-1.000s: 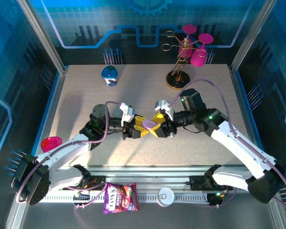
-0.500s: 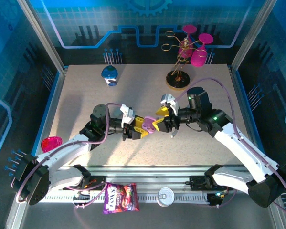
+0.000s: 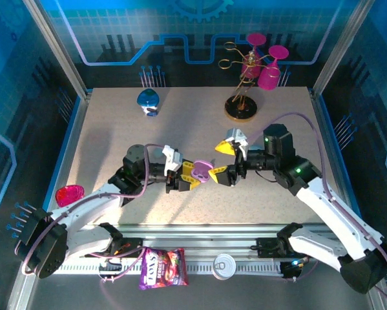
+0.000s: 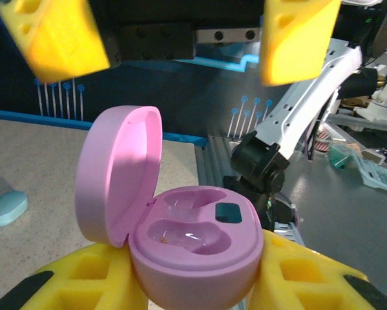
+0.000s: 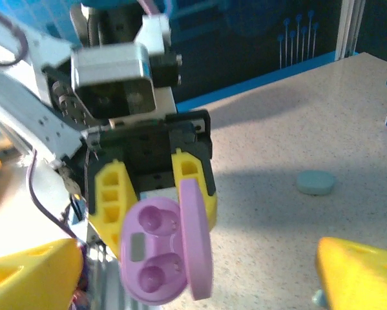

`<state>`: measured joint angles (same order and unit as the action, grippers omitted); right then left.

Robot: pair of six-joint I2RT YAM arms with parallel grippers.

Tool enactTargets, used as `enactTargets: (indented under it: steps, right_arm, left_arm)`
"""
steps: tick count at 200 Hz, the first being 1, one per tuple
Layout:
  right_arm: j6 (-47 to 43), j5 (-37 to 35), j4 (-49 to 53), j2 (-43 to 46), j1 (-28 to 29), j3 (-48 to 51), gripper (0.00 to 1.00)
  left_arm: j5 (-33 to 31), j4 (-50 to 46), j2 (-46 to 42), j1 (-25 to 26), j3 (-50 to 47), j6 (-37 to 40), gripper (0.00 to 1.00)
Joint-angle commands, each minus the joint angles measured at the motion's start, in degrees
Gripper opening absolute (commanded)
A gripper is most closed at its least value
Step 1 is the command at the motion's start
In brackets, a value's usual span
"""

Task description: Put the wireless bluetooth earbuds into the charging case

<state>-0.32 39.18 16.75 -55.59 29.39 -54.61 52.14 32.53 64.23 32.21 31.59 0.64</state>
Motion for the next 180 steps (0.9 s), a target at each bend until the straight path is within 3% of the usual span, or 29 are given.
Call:
enactTargets:
  steps: [1, 42, 79, 115, 145, 180]
  right_arm:
    - [5.9, -1.8, -8.3, 3.1, -3.2, 2.8, 1.0]
    - [19.9, -6.6, -18.9, 3.9, -14.5, 10.7, 1.0]
    - [23.1, -16.5, -11.2, -4.1, -17.0, 8.8, 0.93]
    - [23.0, -30.0, -1.8, -14.1, -14.3, 5.3, 0.87]
    - [23.0, -36.4, 1.3, -21.9, -10.3, 2.4, 0.84]
    - [23.4, -45.7, 3.4, -31.6, -2.2, -2.3, 0.67]
  left_arm:
    - [-2.8, 2.3, -2.2, 0.2, -1.5, 3.2, 0.27]
    - [-5.7, 1.3, -6.2, 0.2, -3.5, 5.1, 0.27]
    - [-5.8, -0.6, -8.1, 0.2, -3.6, 5.5, 0.27]
    - [-5.7, -1.1, -8.8, 0.2, -3.5, 5.7, 0.27]
    - [-5.3, -2.2, -8.9, 0.3, -3.1, 5.9, 0.27]
    - [-4.8, -1.9, -8.7, 0.3, -3.2, 5.6, 0.28]
